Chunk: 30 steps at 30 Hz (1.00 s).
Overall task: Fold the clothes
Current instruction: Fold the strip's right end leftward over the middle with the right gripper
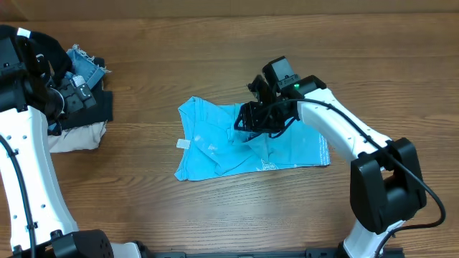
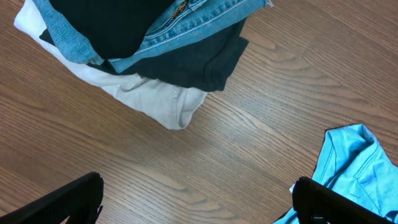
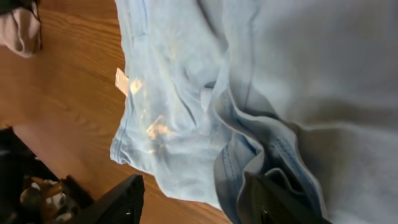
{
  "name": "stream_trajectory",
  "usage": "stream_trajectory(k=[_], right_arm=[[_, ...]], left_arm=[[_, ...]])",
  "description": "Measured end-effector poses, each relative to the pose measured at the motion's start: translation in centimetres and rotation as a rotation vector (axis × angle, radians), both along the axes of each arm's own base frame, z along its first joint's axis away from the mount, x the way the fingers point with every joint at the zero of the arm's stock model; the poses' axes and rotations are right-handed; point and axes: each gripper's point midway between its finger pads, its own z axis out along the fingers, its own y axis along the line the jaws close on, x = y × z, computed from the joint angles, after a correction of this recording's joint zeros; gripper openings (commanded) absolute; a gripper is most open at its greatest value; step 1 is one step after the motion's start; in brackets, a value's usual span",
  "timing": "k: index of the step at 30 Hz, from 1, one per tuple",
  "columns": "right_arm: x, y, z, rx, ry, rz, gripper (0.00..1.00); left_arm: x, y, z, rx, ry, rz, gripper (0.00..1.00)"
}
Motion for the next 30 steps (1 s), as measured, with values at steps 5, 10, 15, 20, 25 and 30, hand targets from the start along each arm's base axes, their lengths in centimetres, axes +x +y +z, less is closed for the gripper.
stream_trajectory(k=[5, 10, 15, 20, 25, 30], right_arm=[[1.5, -5.9, -0.5, -0.047, 0.075, -0.147, 0.04], [0.8, -6.6, -2.9, -0.093, 0.086, -0.178, 0.04], [-4.3, 0.0, -5.2, -0.063, 0.108, -0.024, 0.04], [-7.1, 2.9, -3.5, 0.046, 0.162, 0.098, 0.04], [-1.6, -1.0, 5.2, 0.078, -0.121, 0.003, 0.49], [0.7, -9.9, 8.1, -0.042, -0.18, -0.225, 0.53]], left_arm=[[0.0, 0.0, 0.0, 0.0, 0.0, 0.0, 1.0], [0.0, 0.0, 0.0, 0.0, 0.0, 0.0, 1.0], [0.2, -0.3, 0.0, -0.016, -0.01, -0.008, 1.0], [-1.2, -3.6, -0.8, -0.191, 0.04, -0.051, 1.0], [-1.1, -6.1, -4.3, -0.331, 0.067, -0.068, 0.98], [-1.3, -15.1, -16.3, -0.455, 0.142, -0.301, 0.92]])
